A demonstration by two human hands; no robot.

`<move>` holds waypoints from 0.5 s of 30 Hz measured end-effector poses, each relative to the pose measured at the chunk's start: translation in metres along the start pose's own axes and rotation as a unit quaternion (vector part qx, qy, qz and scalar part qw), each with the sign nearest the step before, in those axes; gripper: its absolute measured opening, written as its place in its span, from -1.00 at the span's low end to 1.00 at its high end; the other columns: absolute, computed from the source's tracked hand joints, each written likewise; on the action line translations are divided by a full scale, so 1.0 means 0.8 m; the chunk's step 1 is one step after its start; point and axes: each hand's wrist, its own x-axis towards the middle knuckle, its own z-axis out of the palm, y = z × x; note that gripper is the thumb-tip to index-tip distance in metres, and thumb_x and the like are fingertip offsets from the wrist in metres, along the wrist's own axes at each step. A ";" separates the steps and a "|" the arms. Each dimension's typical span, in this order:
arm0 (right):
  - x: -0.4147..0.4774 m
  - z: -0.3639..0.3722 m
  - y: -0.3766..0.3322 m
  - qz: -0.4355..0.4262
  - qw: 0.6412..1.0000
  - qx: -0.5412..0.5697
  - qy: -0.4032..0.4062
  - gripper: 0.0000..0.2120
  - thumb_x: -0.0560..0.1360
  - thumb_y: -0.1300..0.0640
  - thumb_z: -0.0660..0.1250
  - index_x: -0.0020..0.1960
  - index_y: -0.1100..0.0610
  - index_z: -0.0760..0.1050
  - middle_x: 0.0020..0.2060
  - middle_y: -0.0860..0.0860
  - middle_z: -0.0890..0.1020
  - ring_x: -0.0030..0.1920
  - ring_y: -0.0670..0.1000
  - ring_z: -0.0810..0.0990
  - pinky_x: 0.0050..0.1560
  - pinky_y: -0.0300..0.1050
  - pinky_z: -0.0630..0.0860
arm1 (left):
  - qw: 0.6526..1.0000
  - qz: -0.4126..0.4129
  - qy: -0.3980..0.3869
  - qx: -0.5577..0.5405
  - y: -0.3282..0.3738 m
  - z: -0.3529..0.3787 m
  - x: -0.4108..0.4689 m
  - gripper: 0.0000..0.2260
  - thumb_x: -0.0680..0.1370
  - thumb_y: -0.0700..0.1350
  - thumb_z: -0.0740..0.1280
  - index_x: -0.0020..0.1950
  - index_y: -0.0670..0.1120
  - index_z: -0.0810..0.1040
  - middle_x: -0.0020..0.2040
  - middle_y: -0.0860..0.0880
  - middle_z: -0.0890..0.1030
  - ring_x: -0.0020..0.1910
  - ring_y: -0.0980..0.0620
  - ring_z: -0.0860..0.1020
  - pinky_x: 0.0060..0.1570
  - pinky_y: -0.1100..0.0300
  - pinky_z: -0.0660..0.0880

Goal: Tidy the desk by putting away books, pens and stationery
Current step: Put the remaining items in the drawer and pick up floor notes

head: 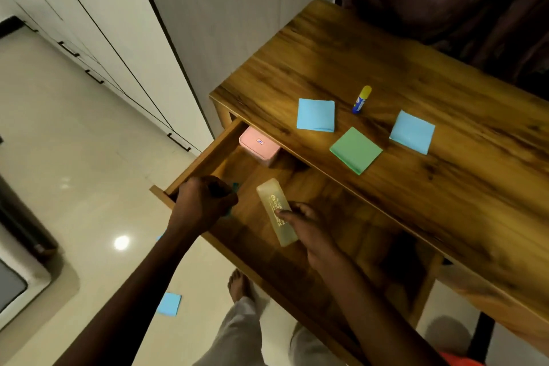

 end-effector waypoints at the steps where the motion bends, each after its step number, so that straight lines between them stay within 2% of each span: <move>1: 0.012 0.018 0.002 0.016 1.000 0.015 0.011 -0.67 0.49 0.04 0.52 0.23 0.05 0.58 0.05 -0.03 0.68 0.02 -0.01 0.66 -0.16 -0.15 0.62 | 1.000 0.008 -0.003 0.009 -0.003 -0.009 0.009 -0.90 0.48 -0.13 0.54 -0.04 -0.09 0.69 -0.18 0.01 0.71 -0.32 0.15 0.70 -0.31 0.28 0.64; 4: 0.053 0.074 -0.002 0.053 0.997 0.045 0.018 -0.58 0.44 0.07 0.58 0.25 0.07 0.58 0.14 0.07 0.70 0.09 0.10 0.70 0.05 0.08 0.70 | 1.000 0.019 0.005 0.023 -0.010 -0.040 0.034 -0.92 0.48 -0.16 0.54 -0.09 -0.09 0.67 -0.27 0.04 0.68 -0.40 0.19 0.67 -0.43 0.39 0.54; 6: 0.082 0.111 -0.010 0.066 0.996 0.061 0.020 -0.57 0.42 0.14 0.60 0.24 0.14 0.58 0.15 0.12 0.70 0.10 0.14 0.70 0.09 0.13 0.69 | 1.000 0.016 -0.005 0.023 -0.018 -0.057 0.050 -0.92 0.49 -0.15 0.53 -0.07 -0.09 0.67 -0.27 0.04 0.69 -0.40 0.16 0.68 -0.44 0.37 0.54; 10: 0.130 0.172 -0.019 0.080 0.993 0.039 0.076 -0.42 0.35 0.13 0.65 0.29 0.24 0.53 0.19 0.17 0.66 0.11 0.18 0.67 0.08 0.12 0.67 | 0.996 0.035 -0.032 0.070 -0.039 -0.079 0.069 -0.92 0.47 -0.10 0.53 -0.12 -0.03 0.66 -0.28 0.02 0.69 -0.35 0.09 0.68 -0.30 0.09 0.65; 12: 0.151 0.191 -0.026 0.105 0.989 0.050 0.089 -0.42 0.34 0.12 0.66 0.26 0.20 0.50 0.18 0.17 0.65 0.08 0.20 0.65 0.03 0.13 0.67 | 0.995 0.043 -0.045 0.083 -0.047 -0.089 0.076 -0.91 0.47 -0.09 0.54 -0.13 -0.01 0.65 -0.27 0.05 0.68 -0.34 0.13 0.67 -0.29 0.12 0.65; 15: 0.175 0.208 -0.034 0.120 0.986 0.022 0.113 -0.47 0.33 0.05 0.66 0.17 0.13 0.49 0.16 0.16 0.64 0.09 0.20 0.67 0.13 0.19 0.65 | 0.992 0.061 -0.056 0.091 -0.058 -0.099 0.088 -0.93 0.48 -0.07 0.52 -0.13 0.01 0.65 -0.25 0.06 0.68 -0.29 0.12 0.67 -0.20 0.05 0.67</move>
